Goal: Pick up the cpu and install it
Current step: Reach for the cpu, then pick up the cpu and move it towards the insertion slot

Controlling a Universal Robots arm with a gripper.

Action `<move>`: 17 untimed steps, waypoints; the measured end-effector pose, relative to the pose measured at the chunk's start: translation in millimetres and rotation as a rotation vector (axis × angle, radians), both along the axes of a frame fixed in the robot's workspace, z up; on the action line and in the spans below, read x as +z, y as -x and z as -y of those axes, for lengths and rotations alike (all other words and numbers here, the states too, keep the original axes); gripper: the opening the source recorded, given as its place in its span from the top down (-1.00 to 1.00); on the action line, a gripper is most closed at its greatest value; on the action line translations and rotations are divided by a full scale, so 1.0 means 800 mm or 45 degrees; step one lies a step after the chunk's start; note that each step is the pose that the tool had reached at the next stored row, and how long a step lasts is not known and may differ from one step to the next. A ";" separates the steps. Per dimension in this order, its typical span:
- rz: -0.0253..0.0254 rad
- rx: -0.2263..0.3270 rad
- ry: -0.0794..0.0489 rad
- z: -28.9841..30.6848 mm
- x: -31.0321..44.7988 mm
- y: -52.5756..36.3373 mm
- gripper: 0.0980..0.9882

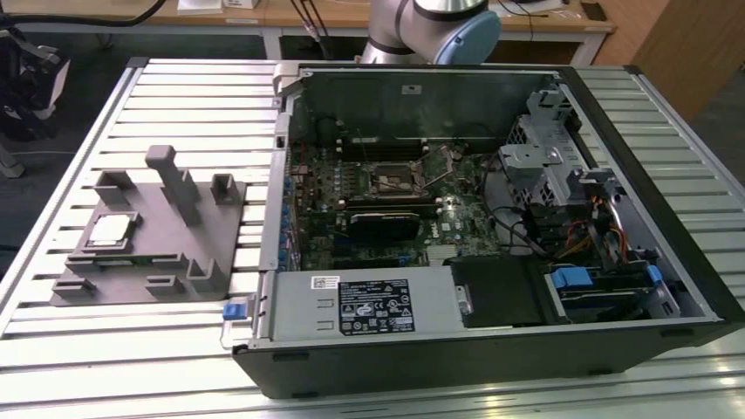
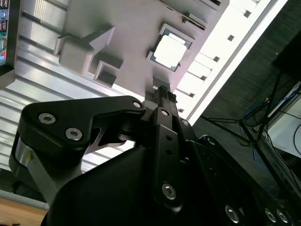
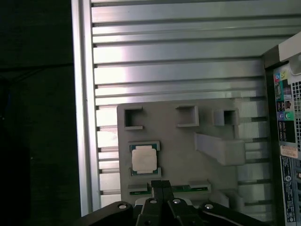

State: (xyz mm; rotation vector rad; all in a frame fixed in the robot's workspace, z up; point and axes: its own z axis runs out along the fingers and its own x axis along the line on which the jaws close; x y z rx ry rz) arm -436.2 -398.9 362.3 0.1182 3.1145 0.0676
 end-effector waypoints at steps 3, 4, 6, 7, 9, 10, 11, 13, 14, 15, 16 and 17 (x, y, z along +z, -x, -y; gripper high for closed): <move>-0.0003 0.000 0.000 0.0000 -0.0010 0.008 0.98; -0.0003 0.000 0.000 0.0000 -0.0015 0.011 0.98; -0.0003 0.000 0.000 0.0000 -0.0031 0.016 0.98; -0.0003 0.000 0.000 0.0000 -0.0040 0.018 0.98; -0.0003 0.000 0.000 0.0000 -0.0051 0.021 0.98; -0.0004 0.000 0.000 0.0000 -0.0053 0.022 0.98; -0.0006 0.000 0.000 0.0000 -0.0054 0.023 0.98; -0.0007 0.000 0.000 0.0000 -0.0057 0.024 0.98; -0.0008 0.001 0.000 0.0000 -0.0058 0.025 0.98; -0.0010 0.001 0.000 0.0000 -0.0062 0.026 0.98; -0.0013 0.001 0.000 0.0000 -0.0069 0.027 0.98; -0.0016 0.002 0.000 0.0000 -0.0077 0.028 0.98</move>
